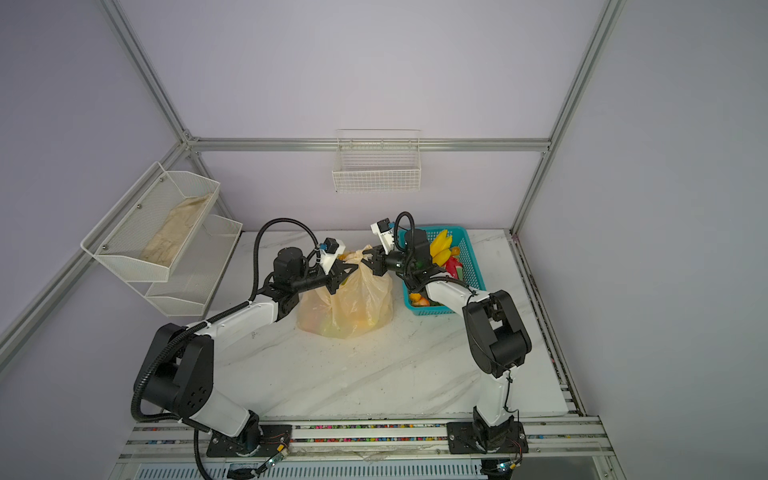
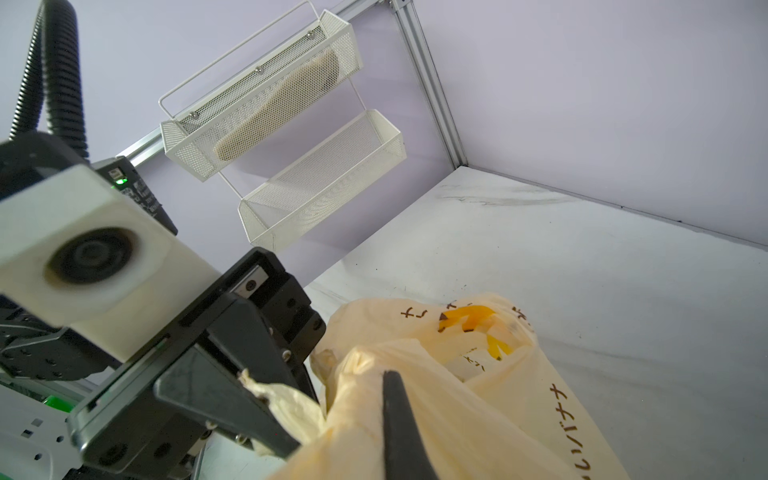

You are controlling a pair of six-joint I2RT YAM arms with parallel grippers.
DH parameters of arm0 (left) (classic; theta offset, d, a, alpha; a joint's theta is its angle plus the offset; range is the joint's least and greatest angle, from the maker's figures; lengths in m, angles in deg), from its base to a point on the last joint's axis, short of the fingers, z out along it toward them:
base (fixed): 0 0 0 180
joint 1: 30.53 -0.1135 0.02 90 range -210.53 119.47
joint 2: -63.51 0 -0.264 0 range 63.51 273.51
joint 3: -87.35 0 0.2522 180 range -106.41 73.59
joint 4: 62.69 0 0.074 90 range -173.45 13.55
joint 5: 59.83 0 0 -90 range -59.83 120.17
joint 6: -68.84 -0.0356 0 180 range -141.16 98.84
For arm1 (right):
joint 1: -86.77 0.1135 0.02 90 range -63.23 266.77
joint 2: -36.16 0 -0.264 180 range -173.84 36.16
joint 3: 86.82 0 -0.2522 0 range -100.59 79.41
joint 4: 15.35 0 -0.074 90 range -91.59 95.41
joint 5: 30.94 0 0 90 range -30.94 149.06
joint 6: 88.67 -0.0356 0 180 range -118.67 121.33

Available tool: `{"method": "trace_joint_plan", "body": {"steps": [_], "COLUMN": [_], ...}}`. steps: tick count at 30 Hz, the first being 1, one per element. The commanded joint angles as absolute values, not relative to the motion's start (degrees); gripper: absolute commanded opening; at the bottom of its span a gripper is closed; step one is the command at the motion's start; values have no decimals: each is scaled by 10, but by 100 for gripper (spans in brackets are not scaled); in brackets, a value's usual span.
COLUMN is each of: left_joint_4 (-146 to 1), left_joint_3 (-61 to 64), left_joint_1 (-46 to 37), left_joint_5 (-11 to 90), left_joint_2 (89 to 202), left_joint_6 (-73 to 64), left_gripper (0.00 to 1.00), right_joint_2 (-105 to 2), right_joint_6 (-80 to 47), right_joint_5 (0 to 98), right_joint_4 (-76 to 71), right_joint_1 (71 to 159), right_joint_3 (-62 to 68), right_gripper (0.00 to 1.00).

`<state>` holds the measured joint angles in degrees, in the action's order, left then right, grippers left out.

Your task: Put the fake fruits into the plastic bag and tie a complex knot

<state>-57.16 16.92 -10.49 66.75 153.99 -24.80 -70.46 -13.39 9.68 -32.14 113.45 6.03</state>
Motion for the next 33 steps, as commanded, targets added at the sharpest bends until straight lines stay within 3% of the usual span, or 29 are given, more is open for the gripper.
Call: {"method": "trace_joint_plan", "body": {"steps": [1, 16, 33], "left_joint_4": [-557, -545, -580], "left_joint_3": [192, 204, 184], "left_joint_1": [-102, -103, -103], "left_joint_5": [663, 649, 652], "left_joint_2": [1546, 1538, 1555], "left_joint_6": [-243, -246, -291], "left_gripper": [1, 2, 4], "right_joint_2": [-696, -693, -668], "right_joint_6": [-111, -91, 1], "right_joint_5": [82, 84, 107], "right_joint_4": [-330, -319, -169], "right_joint_1": [1132, 1124, 1105], "right_joint_3": [54, 57, 44], "right_gripper": [8, 10, 39]}}
